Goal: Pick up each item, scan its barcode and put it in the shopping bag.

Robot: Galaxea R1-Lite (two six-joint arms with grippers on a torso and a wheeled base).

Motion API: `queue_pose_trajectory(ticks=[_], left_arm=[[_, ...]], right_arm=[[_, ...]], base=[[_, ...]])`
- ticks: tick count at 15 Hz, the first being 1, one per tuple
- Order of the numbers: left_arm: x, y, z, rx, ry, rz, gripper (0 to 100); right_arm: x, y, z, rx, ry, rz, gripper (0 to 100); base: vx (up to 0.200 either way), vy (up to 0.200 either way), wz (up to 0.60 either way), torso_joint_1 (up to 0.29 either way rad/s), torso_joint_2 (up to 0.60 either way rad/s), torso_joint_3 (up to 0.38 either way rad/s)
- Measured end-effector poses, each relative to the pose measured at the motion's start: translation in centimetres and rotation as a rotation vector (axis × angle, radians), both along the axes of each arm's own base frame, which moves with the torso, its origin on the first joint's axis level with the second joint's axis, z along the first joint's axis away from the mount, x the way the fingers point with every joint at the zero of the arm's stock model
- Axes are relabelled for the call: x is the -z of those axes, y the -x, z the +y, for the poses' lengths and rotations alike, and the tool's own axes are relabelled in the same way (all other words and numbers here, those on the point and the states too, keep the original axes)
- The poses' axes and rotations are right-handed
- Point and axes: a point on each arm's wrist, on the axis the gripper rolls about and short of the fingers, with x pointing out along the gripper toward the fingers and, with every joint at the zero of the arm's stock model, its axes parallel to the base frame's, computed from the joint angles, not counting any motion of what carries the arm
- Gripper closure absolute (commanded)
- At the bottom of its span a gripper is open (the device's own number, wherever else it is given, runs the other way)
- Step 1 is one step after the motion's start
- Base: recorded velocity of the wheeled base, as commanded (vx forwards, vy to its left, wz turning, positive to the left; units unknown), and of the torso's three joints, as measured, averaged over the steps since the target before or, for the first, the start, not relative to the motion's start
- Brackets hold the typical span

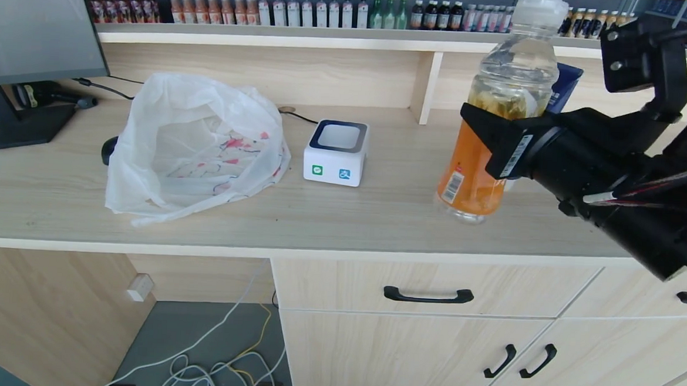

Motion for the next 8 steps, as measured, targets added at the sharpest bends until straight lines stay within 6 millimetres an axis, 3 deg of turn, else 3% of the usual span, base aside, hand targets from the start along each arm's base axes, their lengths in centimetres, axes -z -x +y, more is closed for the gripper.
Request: queue_pose_trajectory(ticks=[4, 8], left_arm=[[0.0, 0.0, 0.0, 0.000, 0.000, 0.000, 100], [0.0, 0.0, 0.0, 0.000, 0.000, 0.000, 100]], right_arm=[[0.7, 5.0, -0.1, -0.122, 0.000, 0.010, 100], [0.6, 6.5, -0.3, -0.184, -0.045, 0.019, 100]], base=[[0.000, 0.000, 0.00, 0.000, 0.00, 0.000], [0.000, 0.000, 0.00, 0.000, 0.00, 0.000]])
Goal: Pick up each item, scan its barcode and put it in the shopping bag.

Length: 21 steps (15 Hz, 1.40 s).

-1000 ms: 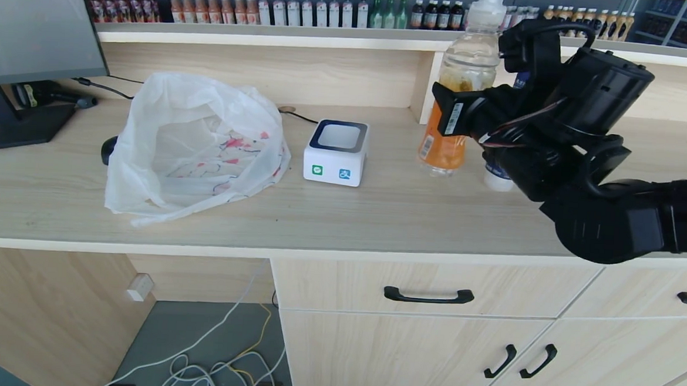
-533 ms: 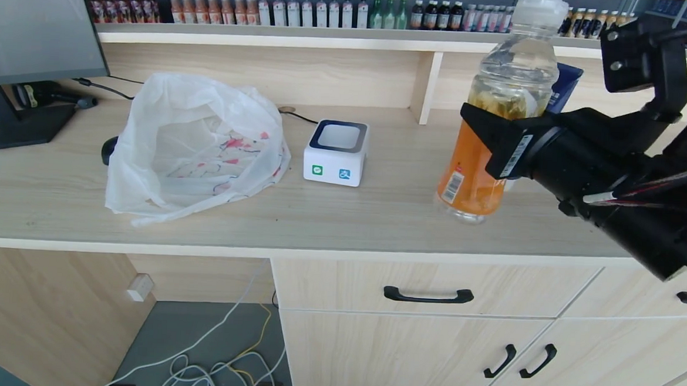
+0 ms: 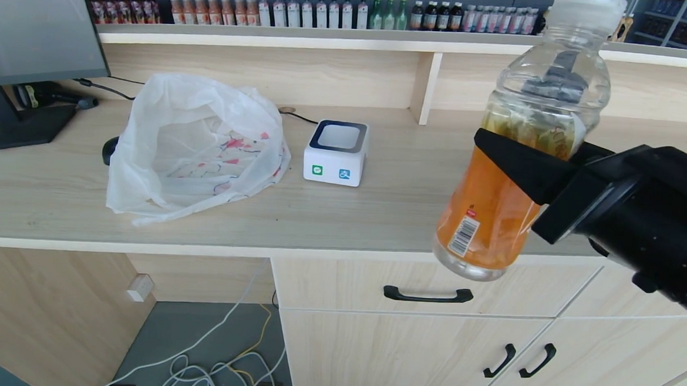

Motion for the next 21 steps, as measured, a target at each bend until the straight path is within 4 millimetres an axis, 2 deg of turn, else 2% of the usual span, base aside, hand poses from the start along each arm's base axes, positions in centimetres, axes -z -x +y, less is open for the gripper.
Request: queue_pose_trajectory(ticks=[5, 8, 12, 16, 21], left_arm=[[0.0, 0.0, 0.0, 0.000, 0.000, 0.000, 100], [0.0, 0.0, 0.0, 0.000, 0.000, 0.000, 100], [0.0, 0.0, 0.0, 0.000, 0.000, 0.000, 100], [0.0, 0.0, 0.0, 0.000, 0.000, 0.000, 100], [0.0, 0.0, 0.0, 0.000, 0.000, 0.000, 100]], right_arm=[[-0.1, -0.1, 0.1, -0.178, 0.003, -0.012, 100], [-0.3, -0.5, 0.6, -0.378, -0.022, 0.010, 100], [-0.5, -1.0, 1.2, -0.545, -0.046, 0.051, 100], [-1.8, -1.4, 1.7, -0.723, -0.055, 0.044, 100], [-3.6, -2.3, 2.9, -0.860, -0.071, 0.033, 100]], base=[[0.000, 0.000, 0.00, 0.000, 0.00, 0.000], [0.000, 0.000, 0.00, 0.000, 0.00, 0.000], [0.000, 0.000, 0.00, 0.000, 0.00, 0.000], [0.000, 0.000, 0.00, 0.000, 0.00, 0.000], [0.000, 0.000, 0.00, 0.000, 0.00, 0.000]])
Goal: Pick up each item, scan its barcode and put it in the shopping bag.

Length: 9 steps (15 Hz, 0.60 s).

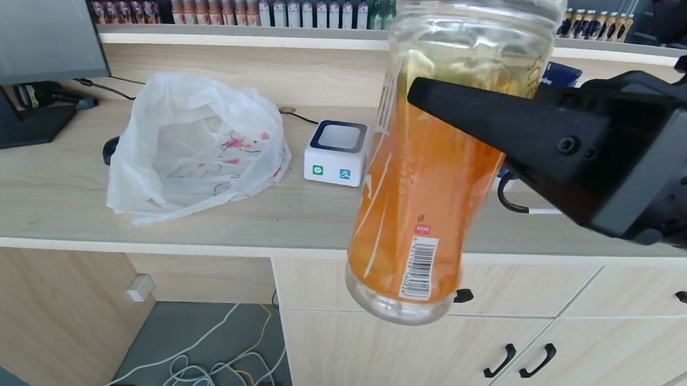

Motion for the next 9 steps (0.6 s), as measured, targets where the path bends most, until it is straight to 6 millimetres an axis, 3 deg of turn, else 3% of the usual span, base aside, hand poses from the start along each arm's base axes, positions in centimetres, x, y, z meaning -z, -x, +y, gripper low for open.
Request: queue_pose_trajectory(ticks=[9], left_arm=[[0.0, 0.0, 0.0, 0.000, 0.000, 0.000, 100]], right_arm=[[-1.2, -0.1, 0.4, -0.151, 0.000, 0.022, 100]], base=[[0.000, 0.000, 0.00, 0.000, 0.00, 0.000]])
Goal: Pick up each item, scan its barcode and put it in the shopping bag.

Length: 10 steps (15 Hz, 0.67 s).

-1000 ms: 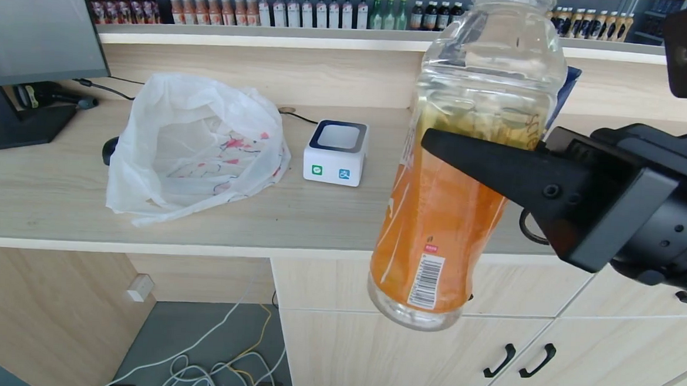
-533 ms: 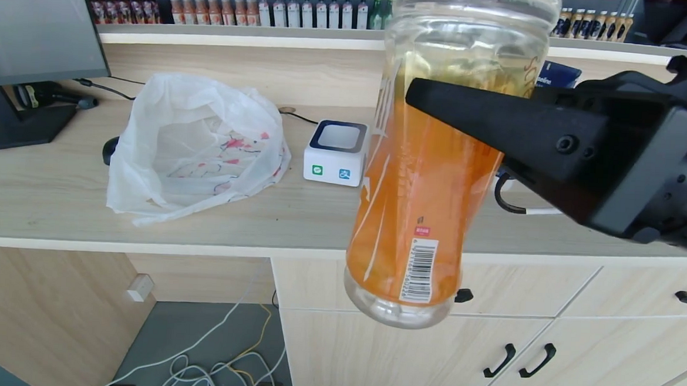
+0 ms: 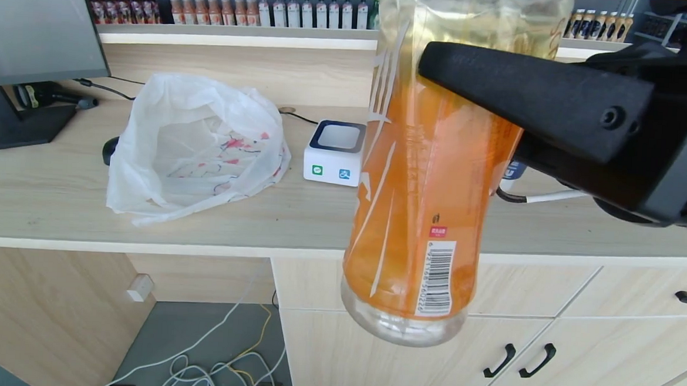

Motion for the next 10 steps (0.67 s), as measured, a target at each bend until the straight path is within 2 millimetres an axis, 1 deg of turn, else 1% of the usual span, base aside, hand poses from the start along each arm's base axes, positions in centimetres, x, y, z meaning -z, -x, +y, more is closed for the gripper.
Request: queue_pose_trajectory(ticks=[10], left_arm=[[0.00, 0.00, 0.00, 0.000, 0.000, 0.000, 100]], right_arm=[[0.15, 0.00, 0.01, -0.012, 0.004, 0.031, 100]], base=[[0.000, 0.000, 0.00, 0.000, 0.00, 0.000]])
